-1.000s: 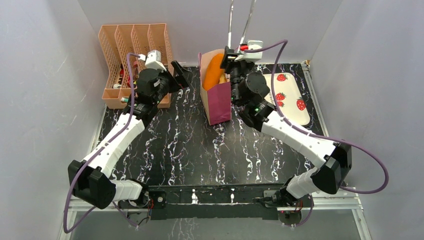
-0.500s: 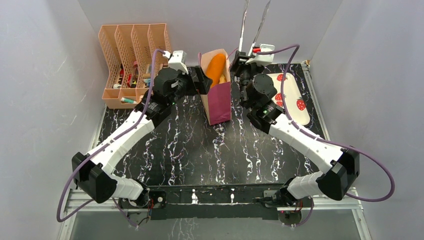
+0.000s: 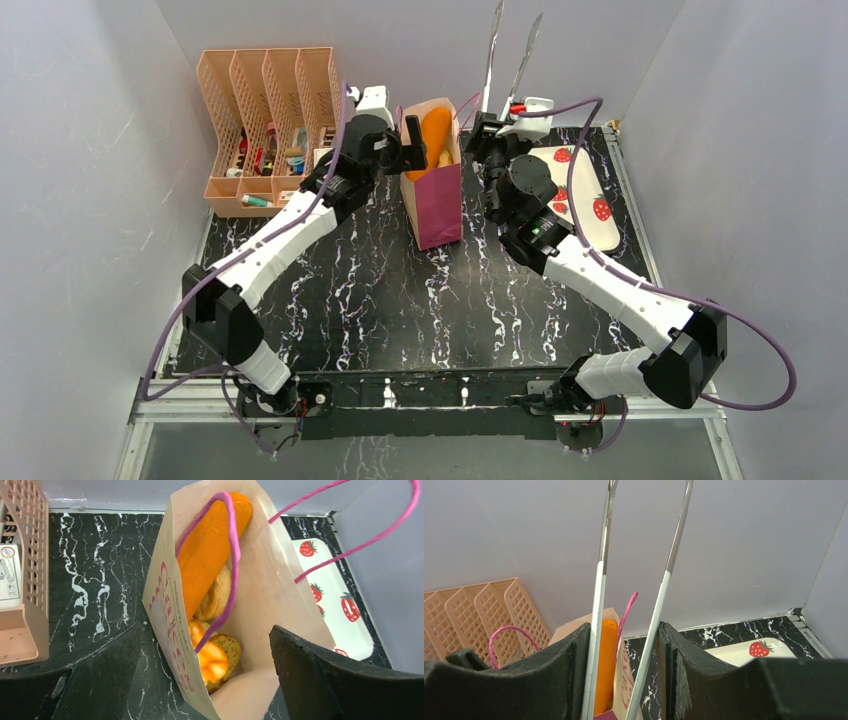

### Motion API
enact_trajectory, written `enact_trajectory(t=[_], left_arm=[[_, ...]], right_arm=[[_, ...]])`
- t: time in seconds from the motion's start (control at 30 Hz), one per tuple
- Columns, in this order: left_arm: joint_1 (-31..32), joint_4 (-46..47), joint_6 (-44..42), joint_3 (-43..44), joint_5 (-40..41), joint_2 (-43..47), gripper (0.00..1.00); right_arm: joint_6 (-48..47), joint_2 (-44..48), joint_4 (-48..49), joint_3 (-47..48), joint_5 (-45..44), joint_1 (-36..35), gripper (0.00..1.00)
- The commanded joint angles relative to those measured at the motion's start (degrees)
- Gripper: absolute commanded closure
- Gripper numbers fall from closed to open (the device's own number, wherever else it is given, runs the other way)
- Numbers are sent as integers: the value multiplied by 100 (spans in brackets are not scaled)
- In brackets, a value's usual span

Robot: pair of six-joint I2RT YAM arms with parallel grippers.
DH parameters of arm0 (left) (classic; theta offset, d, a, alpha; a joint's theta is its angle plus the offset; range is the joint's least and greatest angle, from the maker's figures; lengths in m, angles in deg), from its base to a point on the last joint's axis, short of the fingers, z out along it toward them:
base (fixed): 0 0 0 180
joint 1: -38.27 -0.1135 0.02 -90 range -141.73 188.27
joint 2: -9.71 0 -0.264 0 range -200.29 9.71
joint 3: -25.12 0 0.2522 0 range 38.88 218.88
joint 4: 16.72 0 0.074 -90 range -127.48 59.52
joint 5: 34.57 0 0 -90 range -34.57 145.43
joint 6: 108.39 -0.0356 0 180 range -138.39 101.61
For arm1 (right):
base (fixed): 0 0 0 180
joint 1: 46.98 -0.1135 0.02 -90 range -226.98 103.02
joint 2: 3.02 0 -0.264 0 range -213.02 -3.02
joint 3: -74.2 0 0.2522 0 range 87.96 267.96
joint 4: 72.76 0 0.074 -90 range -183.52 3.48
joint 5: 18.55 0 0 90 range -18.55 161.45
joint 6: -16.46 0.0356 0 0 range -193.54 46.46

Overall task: Take the fake bread out of the paper bag
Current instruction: Adjust the paper bag at the center of the board.

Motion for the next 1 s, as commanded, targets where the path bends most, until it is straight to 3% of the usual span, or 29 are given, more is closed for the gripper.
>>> enact_trajectory(t=[0.0,0.3,0.5,0.73,0.9,0.97], left_arm=[[63,-322,-100,469,492,-176,2],[119,-255,-259,713,1076,-624,2],[122,-2,-450,722,1461,-816,7],[120,522,-748,466,1674,-811,26],[112,855,-1100,313,1691,-822,48],[25,776,-1120,343,1455,-874,50]], right_arm=[[105,213,231,-102,-32,29,61],[170,157,240,-259,-46,31,61],[201,167,230,-377,-70,35,61],[239,211,180,-468,-100,31,61],[327,242,90,-499,-121,36,62],[389,287,32,-517,-118,31,62]])
